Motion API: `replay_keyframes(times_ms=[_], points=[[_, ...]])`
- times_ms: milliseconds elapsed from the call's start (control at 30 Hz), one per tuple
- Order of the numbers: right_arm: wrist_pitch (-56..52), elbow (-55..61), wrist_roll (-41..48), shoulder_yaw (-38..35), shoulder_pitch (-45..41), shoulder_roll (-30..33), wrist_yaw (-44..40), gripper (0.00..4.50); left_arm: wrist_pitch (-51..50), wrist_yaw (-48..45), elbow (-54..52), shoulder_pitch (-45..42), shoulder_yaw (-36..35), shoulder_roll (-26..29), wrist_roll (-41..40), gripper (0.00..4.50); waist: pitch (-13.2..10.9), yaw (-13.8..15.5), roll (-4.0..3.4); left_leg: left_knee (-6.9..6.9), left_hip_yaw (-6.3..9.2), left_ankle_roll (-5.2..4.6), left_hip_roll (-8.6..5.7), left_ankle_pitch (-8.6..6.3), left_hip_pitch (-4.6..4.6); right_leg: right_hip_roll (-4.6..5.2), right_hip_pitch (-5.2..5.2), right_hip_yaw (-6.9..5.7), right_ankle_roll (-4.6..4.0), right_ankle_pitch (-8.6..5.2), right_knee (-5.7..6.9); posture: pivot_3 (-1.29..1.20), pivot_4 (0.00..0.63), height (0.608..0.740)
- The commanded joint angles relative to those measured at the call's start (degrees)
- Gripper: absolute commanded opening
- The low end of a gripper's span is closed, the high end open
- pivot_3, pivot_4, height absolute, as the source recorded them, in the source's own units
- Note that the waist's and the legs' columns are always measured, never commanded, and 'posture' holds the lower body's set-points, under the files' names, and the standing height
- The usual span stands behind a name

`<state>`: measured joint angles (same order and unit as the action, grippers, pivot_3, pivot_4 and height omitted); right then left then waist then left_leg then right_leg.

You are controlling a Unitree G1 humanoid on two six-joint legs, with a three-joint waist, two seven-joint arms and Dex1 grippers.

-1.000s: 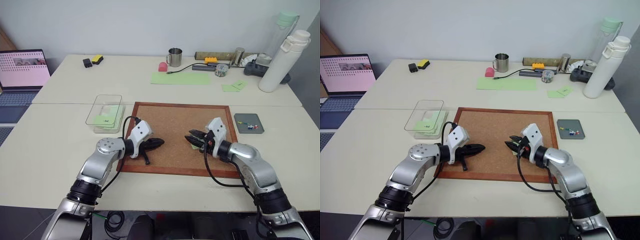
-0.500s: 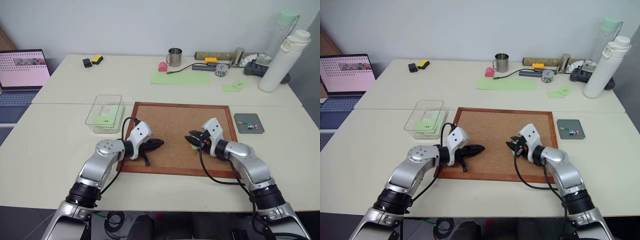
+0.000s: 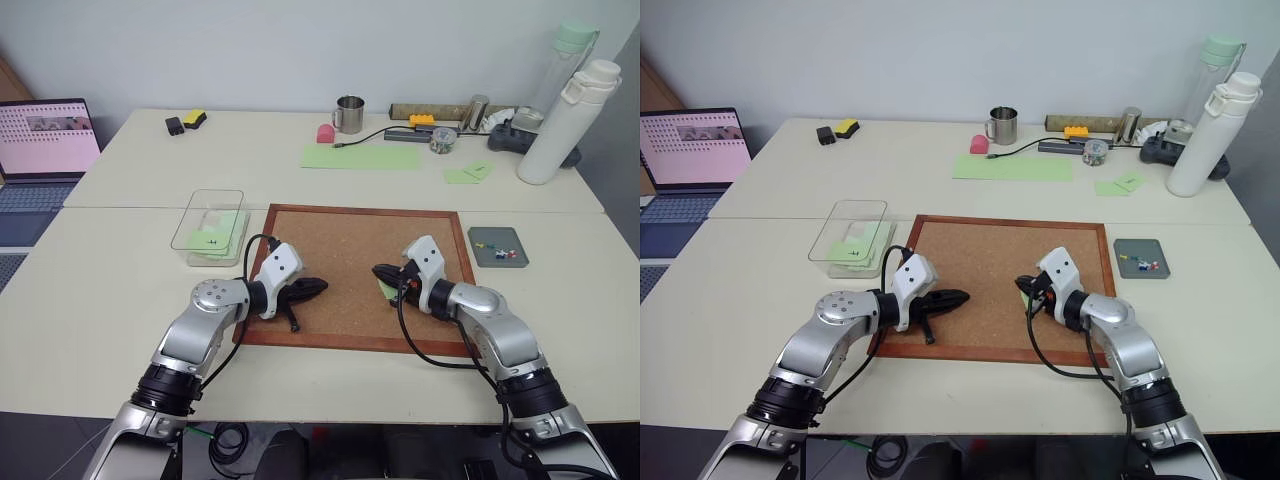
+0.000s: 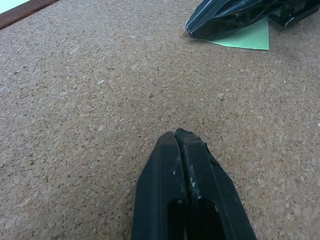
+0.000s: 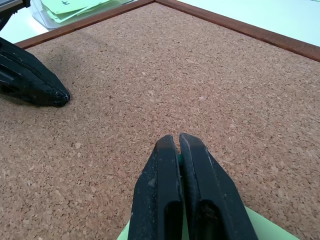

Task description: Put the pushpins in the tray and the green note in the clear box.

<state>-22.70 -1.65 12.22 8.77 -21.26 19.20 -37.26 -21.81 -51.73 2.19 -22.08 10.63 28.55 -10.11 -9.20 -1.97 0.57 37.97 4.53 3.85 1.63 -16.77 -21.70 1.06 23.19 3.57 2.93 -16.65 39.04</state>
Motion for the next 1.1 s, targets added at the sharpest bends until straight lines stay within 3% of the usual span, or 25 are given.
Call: replay_keyframes(times_ms=[33, 233, 367, 600, 767, 1100], points=[[-0.8, 9.0, 7.8, -5.5, -1.5, -2.1, -0.7, 0.07, -0.6, 0.2, -0.4, 0.6, 0.2, 0.4, 0.3, 0.00, 0.0, 0.0, -0.01, 0.00, 0.00, 0.00, 0.00, 0.00, 0.00, 0.00, 0.00, 0.00, 0.00, 0.00, 0.00, 0.00, 0.150, 0.740], [-5.1, 17.5, 10.2, -6.8, -1.9, -1.7, 2.2, 0.07, 0.1, 0.0, 0.5, 0.5, -1.0, 0.8, 0.0, 0.00, 0.0, 0.0, 0.02, 0.00, 0.04, 0.00, 0.00, 0.00, -0.02, 0.00, 0.01, -0.02, 0.00, 0.00, 0.01, 0.00, 0.150, 0.740], [-4.4, 18.6, 8.8, -6.1, -2.8, -1.6, 3.7, 0.07, -6.1, 0.7, 0.2, -4.3, -7.1, -1.9, -7.9, 0.00, 0.0, 0.0, 0.03, 0.00, 0.05, 0.00, 0.00, 0.00, -0.03, 0.00, 0.01, -0.03, 0.00, 0.00, 0.01, 0.00, 0.150, 0.740], [-0.2, 17.7, 4.8, -4.8, -4.4, -1.0, 5.0, 0.00, -28.1, 0.3, -5.7, -13.9, -16.4, -6.5, -30.5, 1.20, 0.0, 0.1, 0.07, 0.10, 0.12, 0.00, -0.01, 0.00, -0.19, 0.04, 0.04, -0.15, 0.00, 0.00, -0.01, 0.00, 0.150, 0.740], [3.4, 18.2, 1.9, -3.6, -4.8, -0.4, 4.6, 0.00, -31.5, 3.2, -6.4, -15.2, -15.9, -6.6, -31.9, 2.15, 0.0, -0.6, 0.07, 0.03, 0.12, 0.01, 0.00, 0.01, -0.09, 0.00, 0.04, -0.11, 0.00, 0.00, 0.01, 0.00, 0.150, 0.740], [7.2, 20.0, -0.4, -1.5, -5.5, -0.4, 4.4, 0.00, -37.7, 6.6, -6.4, -14.8, -14.8, -9.9, -34.6, 2.15, 0.0, -0.7, 0.07, 0.04, 0.12, 0.03, 0.00, 0.02, -0.13, 0.02, 0.04, -0.12, 0.00, 0.00, -0.01, 0.00, 0.150, 0.740]])
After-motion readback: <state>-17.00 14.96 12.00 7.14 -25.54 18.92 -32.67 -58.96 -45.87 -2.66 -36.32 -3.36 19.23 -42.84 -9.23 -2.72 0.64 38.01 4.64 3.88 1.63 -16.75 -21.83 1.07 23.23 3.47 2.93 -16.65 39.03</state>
